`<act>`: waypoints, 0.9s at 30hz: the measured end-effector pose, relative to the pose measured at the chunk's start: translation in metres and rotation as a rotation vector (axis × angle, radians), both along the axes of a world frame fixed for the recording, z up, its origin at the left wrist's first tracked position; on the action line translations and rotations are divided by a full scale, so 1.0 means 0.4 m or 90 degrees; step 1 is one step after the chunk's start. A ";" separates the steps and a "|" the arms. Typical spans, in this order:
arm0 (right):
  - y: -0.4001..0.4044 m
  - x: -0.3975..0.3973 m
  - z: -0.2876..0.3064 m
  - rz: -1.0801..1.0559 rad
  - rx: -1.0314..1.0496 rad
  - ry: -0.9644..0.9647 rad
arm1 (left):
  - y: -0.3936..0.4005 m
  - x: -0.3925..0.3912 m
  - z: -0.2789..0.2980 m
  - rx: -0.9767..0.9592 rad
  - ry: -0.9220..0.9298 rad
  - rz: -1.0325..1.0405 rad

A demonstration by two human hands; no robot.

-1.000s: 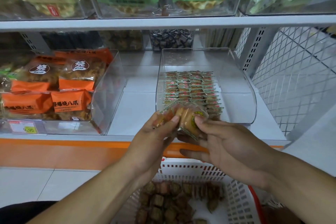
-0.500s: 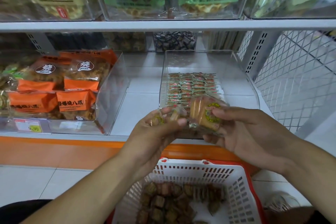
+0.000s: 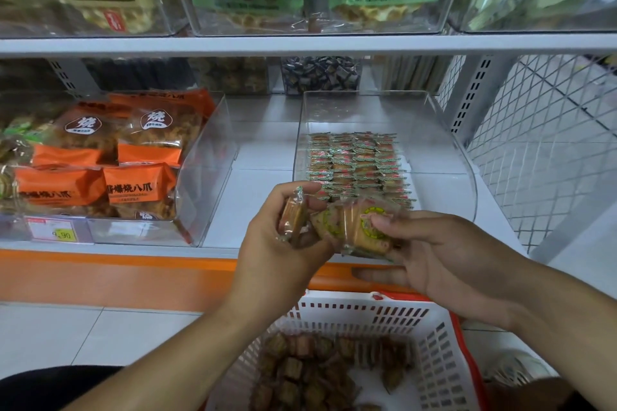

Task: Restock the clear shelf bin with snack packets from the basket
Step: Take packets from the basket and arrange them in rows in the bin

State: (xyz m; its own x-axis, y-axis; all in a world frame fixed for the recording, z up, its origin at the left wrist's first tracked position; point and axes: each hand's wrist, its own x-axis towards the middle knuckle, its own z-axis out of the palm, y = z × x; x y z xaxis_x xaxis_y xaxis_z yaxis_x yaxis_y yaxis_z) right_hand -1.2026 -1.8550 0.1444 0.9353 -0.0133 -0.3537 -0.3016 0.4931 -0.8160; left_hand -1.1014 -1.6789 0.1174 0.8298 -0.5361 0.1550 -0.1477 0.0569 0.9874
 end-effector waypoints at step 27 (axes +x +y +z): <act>0.096 -0.010 -0.025 0.005 0.216 -0.069 | -0.020 -0.010 -0.016 -0.085 0.167 0.044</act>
State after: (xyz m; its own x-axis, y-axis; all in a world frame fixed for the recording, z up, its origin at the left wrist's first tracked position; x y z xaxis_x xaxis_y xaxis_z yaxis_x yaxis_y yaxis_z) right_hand -1.2065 -1.8167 0.1343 0.9674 0.0945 -0.2349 -0.2261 0.7398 -0.6336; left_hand -1.1052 -1.6869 0.1110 0.8844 -0.4667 -0.0044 0.1034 0.1867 0.9770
